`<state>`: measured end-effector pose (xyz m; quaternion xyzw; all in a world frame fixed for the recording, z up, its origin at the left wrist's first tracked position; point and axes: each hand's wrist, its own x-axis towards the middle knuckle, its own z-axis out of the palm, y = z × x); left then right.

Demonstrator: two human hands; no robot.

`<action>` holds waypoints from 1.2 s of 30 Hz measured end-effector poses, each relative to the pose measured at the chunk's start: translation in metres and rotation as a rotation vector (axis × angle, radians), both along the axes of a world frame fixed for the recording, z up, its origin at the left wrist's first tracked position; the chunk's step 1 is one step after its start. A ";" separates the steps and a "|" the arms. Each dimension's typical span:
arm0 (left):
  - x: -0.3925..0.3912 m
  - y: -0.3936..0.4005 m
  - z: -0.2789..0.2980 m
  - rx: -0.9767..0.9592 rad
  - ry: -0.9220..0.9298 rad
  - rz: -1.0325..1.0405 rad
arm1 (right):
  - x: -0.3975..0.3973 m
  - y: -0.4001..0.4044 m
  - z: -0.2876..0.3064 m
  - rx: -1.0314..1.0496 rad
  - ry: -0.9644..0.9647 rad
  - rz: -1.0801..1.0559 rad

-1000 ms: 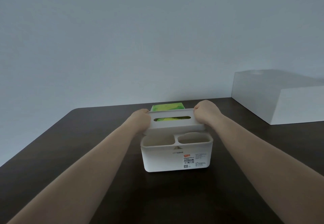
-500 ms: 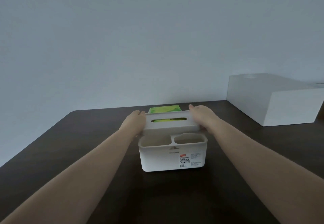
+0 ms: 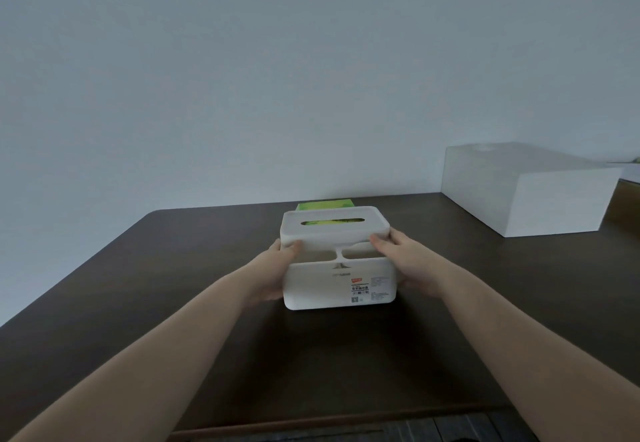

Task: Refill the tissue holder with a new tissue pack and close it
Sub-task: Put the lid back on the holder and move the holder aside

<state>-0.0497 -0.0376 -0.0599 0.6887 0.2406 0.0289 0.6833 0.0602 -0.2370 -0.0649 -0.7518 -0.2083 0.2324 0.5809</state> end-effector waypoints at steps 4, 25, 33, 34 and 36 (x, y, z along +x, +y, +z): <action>-0.002 -0.003 -0.004 0.183 -0.010 0.032 | -0.002 0.000 -0.004 0.040 0.000 -0.033; 0.000 0.002 -0.008 0.244 -0.024 0.105 | 0.013 -0.009 -0.004 -0.026 0.014 0.039; 0.021 -0.006 0.005 0.528 -0.004 0.151 | 0.029 -0.003 -0.003 -0.028 0.120 -0.108; 0.027 -0.010 0.009 0.555 -0.010 0.144 | 0.033 -0.004 -0.003 -0.029 0.117 -0.148; 0.044 -0.019 0.014 0.597 -0.037 0.142 | 0.046 -0.012 0.000 -0.022 0.096 -0.220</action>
